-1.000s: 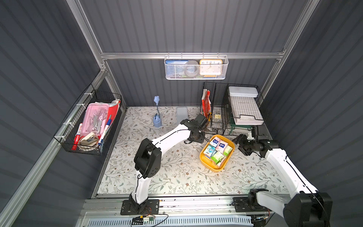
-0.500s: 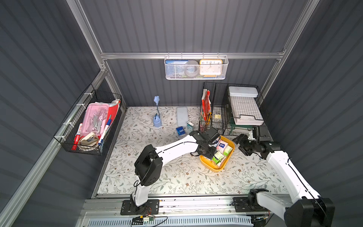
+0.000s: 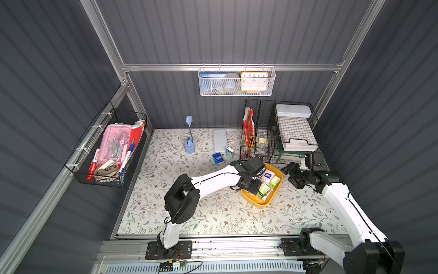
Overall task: Put the pocket tissues into the storage box
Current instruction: Place the pocket tissues in the storage box, then pick up the pocket tissues from the center of the board.
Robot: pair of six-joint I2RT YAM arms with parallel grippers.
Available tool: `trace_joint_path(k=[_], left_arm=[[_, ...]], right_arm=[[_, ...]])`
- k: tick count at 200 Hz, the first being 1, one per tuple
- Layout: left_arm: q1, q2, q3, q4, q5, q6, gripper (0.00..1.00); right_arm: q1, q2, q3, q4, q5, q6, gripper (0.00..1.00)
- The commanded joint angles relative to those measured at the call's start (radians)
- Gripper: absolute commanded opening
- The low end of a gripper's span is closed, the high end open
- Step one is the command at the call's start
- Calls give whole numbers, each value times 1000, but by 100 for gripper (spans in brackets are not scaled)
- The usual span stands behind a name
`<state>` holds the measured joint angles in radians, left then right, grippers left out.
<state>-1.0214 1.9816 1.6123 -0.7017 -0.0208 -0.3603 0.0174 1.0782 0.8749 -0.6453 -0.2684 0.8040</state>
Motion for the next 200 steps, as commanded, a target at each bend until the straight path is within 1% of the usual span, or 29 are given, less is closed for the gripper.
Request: trace_joint_path(k=[1, 26, 61, 93, 109, 144, 177, 190, 200], left_arm=[[-1, 13, 3, 5, -23, 11, 67], [-2, 10, 12, -2, -30, 12, 75], [1, -32, 22, -4, -42, 7, 75], [6, -41, 80, -57, -113, 3, 74], [24, -47, 97, -64, -137, -4, 74], [127, -82, 87, -57, -170, -61, 76], [276, -98, 58, -66, -220, -129, 77], [318, -94, 48, -66, -258, -155, 82], [350, -80, 50, -70, -277, -167, 82]], right_arm=[[6, 4, 12, -15, -3, 3, 64], [7, -1, 18, -19, 4, 0, 64], [6, -1, 14, -21, 3, 1, 65], [7, 0, 13, -15, 1, 3, 64], [6, 2, 14, -15, -1, 3, 64], [9, -1, 9, -15, -2, 1, 64], [7, 0, 6, -16, -2, 1, 65], [9, 3, 6, -14, -3, 1, 64], [10, 5, 6, -11, -3, 3, 64]])
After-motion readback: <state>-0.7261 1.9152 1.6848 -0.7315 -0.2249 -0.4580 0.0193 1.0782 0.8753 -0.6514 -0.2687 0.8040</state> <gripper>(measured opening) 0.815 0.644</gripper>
